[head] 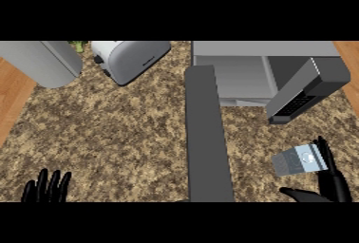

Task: Pick up the milk, place it into the microwave and close the microwave

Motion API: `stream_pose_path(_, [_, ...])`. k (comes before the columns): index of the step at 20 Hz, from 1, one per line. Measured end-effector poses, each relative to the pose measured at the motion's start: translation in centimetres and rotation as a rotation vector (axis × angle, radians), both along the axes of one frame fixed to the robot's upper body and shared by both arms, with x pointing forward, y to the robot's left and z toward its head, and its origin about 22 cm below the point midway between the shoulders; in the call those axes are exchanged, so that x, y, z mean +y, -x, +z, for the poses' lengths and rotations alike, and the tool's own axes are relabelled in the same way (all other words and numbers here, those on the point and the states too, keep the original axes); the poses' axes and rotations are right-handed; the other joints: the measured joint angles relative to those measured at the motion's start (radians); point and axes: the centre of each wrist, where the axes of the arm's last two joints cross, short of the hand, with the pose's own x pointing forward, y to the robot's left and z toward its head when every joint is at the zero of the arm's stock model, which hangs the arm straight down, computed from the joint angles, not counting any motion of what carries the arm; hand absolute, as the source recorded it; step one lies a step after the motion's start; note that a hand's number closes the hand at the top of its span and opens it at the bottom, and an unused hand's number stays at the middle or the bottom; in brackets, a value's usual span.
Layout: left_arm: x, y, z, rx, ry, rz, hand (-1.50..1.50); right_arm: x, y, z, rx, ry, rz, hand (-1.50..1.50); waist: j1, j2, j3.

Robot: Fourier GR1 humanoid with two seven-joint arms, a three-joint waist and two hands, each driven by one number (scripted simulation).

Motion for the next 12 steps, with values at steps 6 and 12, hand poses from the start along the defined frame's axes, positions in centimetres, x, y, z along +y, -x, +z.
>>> stream_pose_path(6, [-0.5,0.2,0.1,0.000,-0.003,-0.004,-1.50,0.6,-0.5,-0.6,0.002,0.000,0.031,-1.50,0.000,0.000,0.000])
stream_pose_path(12, [-0.1,0.6,0.3,-0.003,-0.003,-0.003,-1.50,1.5,-1.9,-0.8,0.001,-0.035,0.034,-1.50,0.000,0.000,0.000])
